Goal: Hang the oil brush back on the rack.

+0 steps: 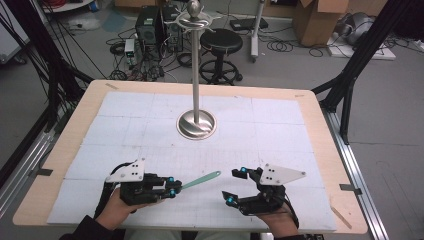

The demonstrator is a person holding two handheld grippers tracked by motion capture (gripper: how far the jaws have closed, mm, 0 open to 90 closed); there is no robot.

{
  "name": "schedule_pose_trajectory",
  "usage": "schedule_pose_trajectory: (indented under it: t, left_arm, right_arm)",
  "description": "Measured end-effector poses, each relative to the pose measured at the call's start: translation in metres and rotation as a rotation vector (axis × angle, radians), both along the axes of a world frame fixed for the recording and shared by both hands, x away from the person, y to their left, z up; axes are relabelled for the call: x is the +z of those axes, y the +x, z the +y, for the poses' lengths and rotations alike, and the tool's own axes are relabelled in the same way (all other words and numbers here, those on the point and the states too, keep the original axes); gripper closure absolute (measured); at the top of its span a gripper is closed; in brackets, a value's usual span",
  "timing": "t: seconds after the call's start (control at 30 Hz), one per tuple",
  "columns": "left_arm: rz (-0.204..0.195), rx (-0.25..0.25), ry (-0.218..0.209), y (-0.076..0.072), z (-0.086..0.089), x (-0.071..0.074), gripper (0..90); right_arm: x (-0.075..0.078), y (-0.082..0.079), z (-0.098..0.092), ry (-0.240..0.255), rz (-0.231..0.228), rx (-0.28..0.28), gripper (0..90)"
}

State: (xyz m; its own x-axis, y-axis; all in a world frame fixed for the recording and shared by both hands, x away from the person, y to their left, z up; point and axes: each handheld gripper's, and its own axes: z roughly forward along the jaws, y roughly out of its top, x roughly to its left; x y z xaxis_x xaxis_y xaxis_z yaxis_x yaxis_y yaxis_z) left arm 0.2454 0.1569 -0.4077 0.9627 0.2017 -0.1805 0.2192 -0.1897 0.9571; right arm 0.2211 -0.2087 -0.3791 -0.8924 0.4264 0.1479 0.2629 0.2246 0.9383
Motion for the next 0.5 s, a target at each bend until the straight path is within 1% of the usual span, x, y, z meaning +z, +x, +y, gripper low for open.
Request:
schedule_pose_trajectory:
  t: [0.03,0.07,0.1,0.17,0.2,0.23,0.27,0.3,0.33,0.37,0.4,0.43,0.47,0.5]
  left_arm:
    - [0.000,0.000,0.000,0.000,0.000,0.000,81.7]
    - [0.003,-0.007,-0.009,-0.001,0.001,0.000,81.8]
    - [-0.001,-0.011,-0.011,-0.001,0.001,0.001,81.8]
    - [-0.001,-0.020,-0.024,-0.002,0.002,0.001,81.8]
    - [0.000,-0.033,-0.037,-0.002,0.003,0.002,81.8]
    - [0.000,-0.033,-0.037,-0.002,0.003,0.002,81.8]
    - [0.001,-0.040,-0.042,-0.003,0.003,0.003,81.8]
    - [0.001,-0.041,-0.045,-0.003,0.003,0.003,81.7]
    - [0.000,-0.054,-0.054,-0.005,0.003,0.004,81.7]
    - [0.000,-0.054,-0.054,-0.005,0.003,0.004,81.8]
    - [-0.002,-0.065,-0.064,-0.007,0.003,0.005,81.7]
    - [-0.002,-0.065,-0.064,-0.007,0.003,0.005,81.8]
    - [0.001,-0.069,-0.075,-0.008,0.003,0.005,81.8]
    - [-0.002,-0.076,-0.080,-0.007,0.004,0.006,81.8]
  right_arm:
    - [0.000,0.000,0.000,0.000,0.000,0.000,28.2]
    - [0.002,0.000,0.004,-0.010,-0.003,0.034,32.0]
    - [0.002,0.000,0.004,-0.010,-0.003,0.034,32.0]
    - [0.003,0.001,0.008,-0.017,-0.002,0.053,33.9]
    - [0.005,0.003,0.011,-0.016,-0.004,0.072,35.8]
    - [0.005,0.003,0.011,-0.016,-0.004,0.072,35.8]
    - [0.006,0.004,0.012,-0.011,-0.006,0.079,36.9]
    - [0.007,0.005,0.014,-0.005,0.000,0.095,38.3]
    - [0.009,0.007,0.018,0.003,-0.004,0.120,40.5]
    - [0.009,0.007,0.018,0.003,-0.004,0.120,40.5]
    - [0.012,0.008,0.020,0.018,-0.004,0.154,44.1]
    - [0.012,0.008,0.020,0.018,-0.004,0.154,44.1]
    - [0.014,0.009,0.023,0.034,-0.004,0.182,47.3]
    - [0.014,0.009,0.023,0.034,-0.004,0.182,47.3]
